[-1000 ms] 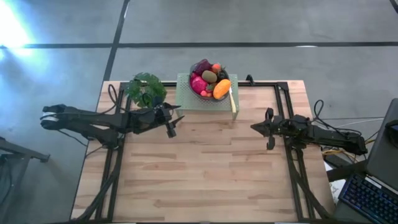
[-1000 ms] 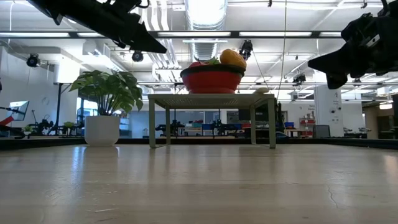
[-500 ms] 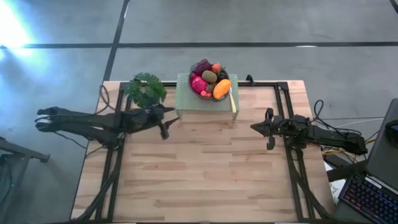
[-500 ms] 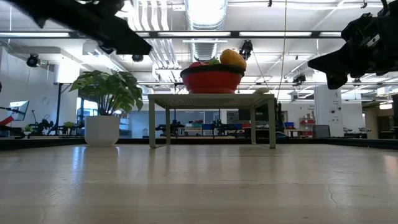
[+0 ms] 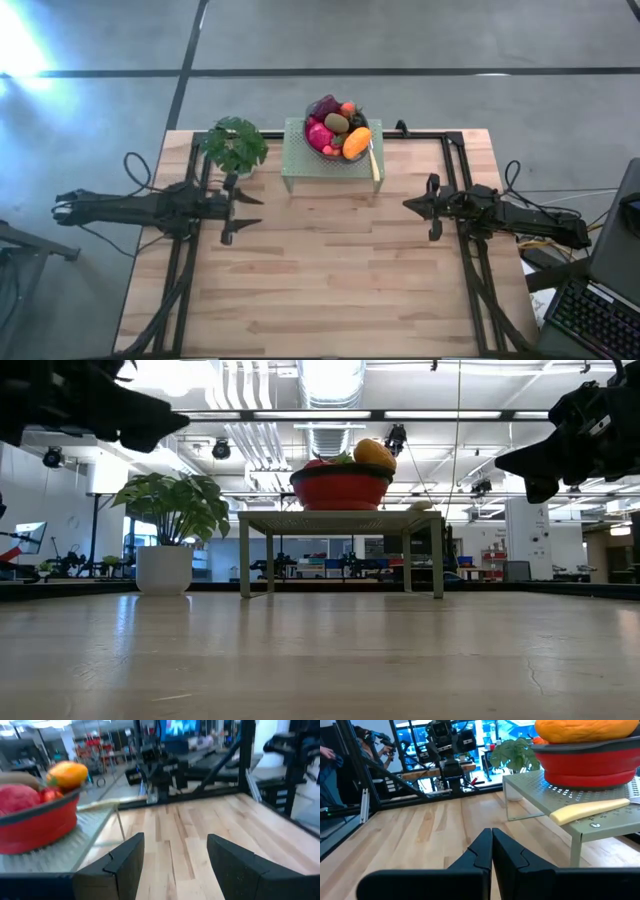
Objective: Pick & Place Fruit
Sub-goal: Return to Home Position
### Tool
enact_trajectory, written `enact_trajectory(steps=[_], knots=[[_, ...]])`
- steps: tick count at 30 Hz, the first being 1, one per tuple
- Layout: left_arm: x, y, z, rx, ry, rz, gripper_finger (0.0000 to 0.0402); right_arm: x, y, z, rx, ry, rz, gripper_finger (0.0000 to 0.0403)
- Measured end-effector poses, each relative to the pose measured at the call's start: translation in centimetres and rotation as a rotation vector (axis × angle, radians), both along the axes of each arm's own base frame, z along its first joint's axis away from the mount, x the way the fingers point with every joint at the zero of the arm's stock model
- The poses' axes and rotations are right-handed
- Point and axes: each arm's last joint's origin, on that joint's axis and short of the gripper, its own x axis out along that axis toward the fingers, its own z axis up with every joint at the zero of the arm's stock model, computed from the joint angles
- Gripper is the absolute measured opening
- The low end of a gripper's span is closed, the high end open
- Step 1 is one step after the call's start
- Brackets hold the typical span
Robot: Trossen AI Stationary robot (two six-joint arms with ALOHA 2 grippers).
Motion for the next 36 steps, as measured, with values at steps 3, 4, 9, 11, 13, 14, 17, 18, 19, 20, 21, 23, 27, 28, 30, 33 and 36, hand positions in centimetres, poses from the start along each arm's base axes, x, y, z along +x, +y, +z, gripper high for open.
enact_trajectory(steps=[3, 4, 9, 11, 13, 14, 17, 18, 19, 20, 21, 23, 27, 28, 30, 33, 36], knots=[[-0.8, 0.0, -0.1, 0.005, -0.061, 0.0, 0.0222, 0.0, 0.0, 0.0, 0.0, 0.0, 0.0, 0.0009], [-1.0, 0.0, -0.1, 0.005, -0.077, 0.0, 0.0222, 0.0, 0.0, 0.0, 0.0, 0.0, 0.0, 0.0009], [-1.8, 0.0, -0.3, -0.008, -0.133, -0.001, 0.0222, 0.0, 0.0, 0.0, 0.0, 0.0, 0.0, 0.0009], [-2.0, 0.0, -0.5, -0.008, -0.151, -0.002, 0.0222, 0.0, 0.0, 0.0, 0.0, -0.001, 0.0, 0.0009], [-2.1, 0.0, -1.2, -0.01, -0.133, -0.002, 0.0222, 0.0, 0.0, 0.0, 0.0, 0.0, 0.0, 0.0009], [-2.2, 0.0, -1.5, -0.01, -0.136, -0.004, 0.0222, 0.0, 0.0, 0.0, 0.0, 0.0, 0.0, 0.0009], [-2.4, -0.1, -2.3, -0.014, -0.143, -0.009, 0.0222, 0.0, 0.0, 0.0, -0.001, -0.001, 0.0, 0.0009], [-2.5, -0.1, -2.5, -0.014, -0.147, -0.01, 0.0222, 0.0, 0.0, 0.0, -0.001, -0.001, 0.0, 0.0009], [-2.5, -0.1, -2.9, -0.014, -0.142, -0.011, 0.0222, 0.0, 0.0, 0.0, -0.001, -0.001, 0.0, 0.0009], [-2.5, -0.1, -3.5, -0.014, -0.127, -0.011, 0.0222, 0.0, 0.0, 0.0, -0.001, -0.001, 0.0, 0.0009], [-2.5, -0.1, -4.0, -0.013, -0.117, -0.011, 0.0222, 0.0, 0.0, 0.0, -0.001, -0.001, 0.0, 0.0008], [-2.5, -0.1, -4.7, 0.01, -0.103, -0.01, 0.0222, 0.0, 0.0, 0.0, -0.001, -0.001, 0.0, 0.0008], [-2.4, -0.1, -5.8, 0.014, 0.017, -0.01, 0.0222, 0.0, 0.0, 0.0, -0.001, -0.001, 0.0, 0.0008], [-2.4, -0.1, -5.9, 0.008, 0.025, -0.009, 0.0222, 0.0, 0.0, 0.0, -0.001, -0.001, 0.0, 0.0008], [-2.4, 0.0, -6.0, 0.007, 0.038, -0.004, 0.0222, 0.0, 0.0, 0.0, -0.001, -0.001, 0.0, 0.0008], [-2.4, 0.0, -6.0, 0.007, 0.048, -0.003, 0.0222, 0.0, 0.0, 0.0, -0.001, -0.001, 0.0, 0.0008], [-2.3, -0.1, -6.1, 0.007, 0.052, -0.003, 0.0222, 0.0, 0.0, 0.0, -0.001, -0.002, 0.0, 0.0008]])
